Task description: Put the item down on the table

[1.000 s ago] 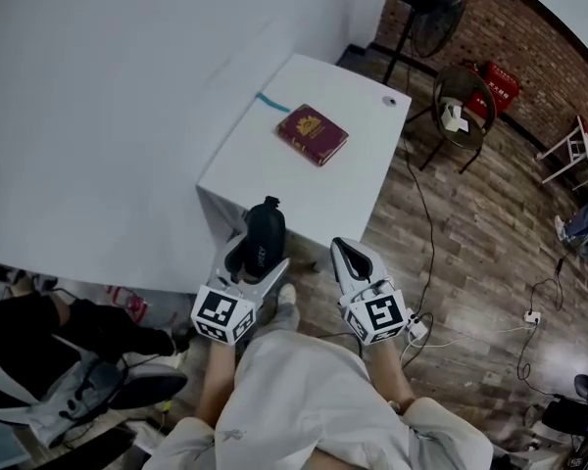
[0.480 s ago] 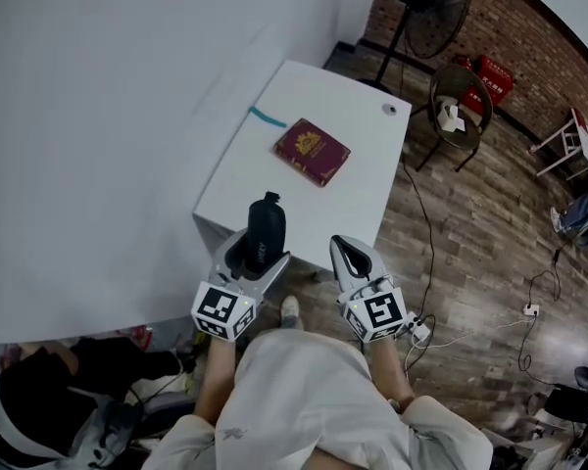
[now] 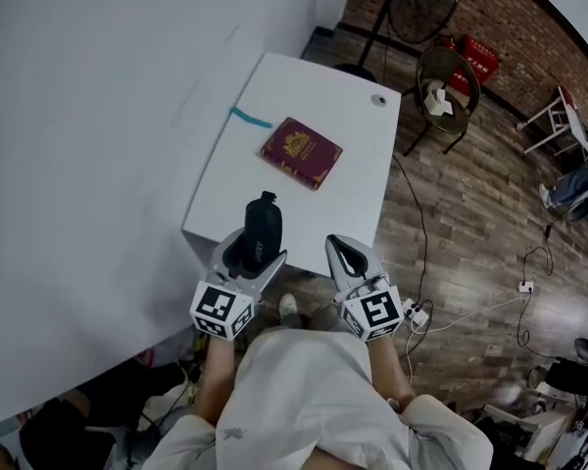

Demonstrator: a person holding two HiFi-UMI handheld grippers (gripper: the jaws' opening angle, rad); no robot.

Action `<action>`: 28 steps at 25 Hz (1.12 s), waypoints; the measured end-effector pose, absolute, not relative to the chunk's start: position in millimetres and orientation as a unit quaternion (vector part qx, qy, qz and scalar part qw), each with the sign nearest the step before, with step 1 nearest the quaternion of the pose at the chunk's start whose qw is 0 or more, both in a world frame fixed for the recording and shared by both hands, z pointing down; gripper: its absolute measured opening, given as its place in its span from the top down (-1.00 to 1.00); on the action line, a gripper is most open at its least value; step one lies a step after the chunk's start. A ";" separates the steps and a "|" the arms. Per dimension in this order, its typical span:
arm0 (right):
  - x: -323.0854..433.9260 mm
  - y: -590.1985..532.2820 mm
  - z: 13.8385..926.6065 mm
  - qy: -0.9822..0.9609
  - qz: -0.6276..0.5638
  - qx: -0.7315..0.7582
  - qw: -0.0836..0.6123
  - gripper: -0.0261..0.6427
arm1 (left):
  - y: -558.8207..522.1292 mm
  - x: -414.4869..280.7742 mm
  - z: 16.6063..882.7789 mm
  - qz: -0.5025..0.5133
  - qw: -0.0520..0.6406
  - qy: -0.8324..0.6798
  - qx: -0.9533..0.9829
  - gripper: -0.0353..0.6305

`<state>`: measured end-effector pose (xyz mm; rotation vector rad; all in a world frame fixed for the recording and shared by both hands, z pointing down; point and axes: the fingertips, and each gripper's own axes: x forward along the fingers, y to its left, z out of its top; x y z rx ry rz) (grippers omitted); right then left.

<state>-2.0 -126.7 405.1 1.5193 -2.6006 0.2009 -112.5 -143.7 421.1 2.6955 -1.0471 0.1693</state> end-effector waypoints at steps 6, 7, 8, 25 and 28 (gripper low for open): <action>7.8 -145.3 417.7 -0.849 0.078 0.517 0.070 0.91 | -166.4 -103.5 435.3 0.068 0.130 -0.345 0.927 -0.18; 8.6 -148.1 418.8 -0.849 0.079 0.517 0.071 0.91 | -169.3 -102.6 437.4 0.070 0.131 -0.344 0.927 -0.18; 9.4 -150.8 419.7 -0.849 0.080 0.517 0.073 0.91 | -172.1 -101.8 439.6 0.072 0.132 -0.344 0.927 -0.18; 36.3 -217.4 463.0 -0.867 0.115 0.474 0.103 0.91 | -226.9 -74.0 496.1 0.113 0.180 -0.378 0.901 -0.18; 42.0 -229.7 474.2 -0.872 0.124 0.460 0.111 0.91 | -234.9 -68.6 508.7 0.125 0.190 -0.386 0.894 -0.18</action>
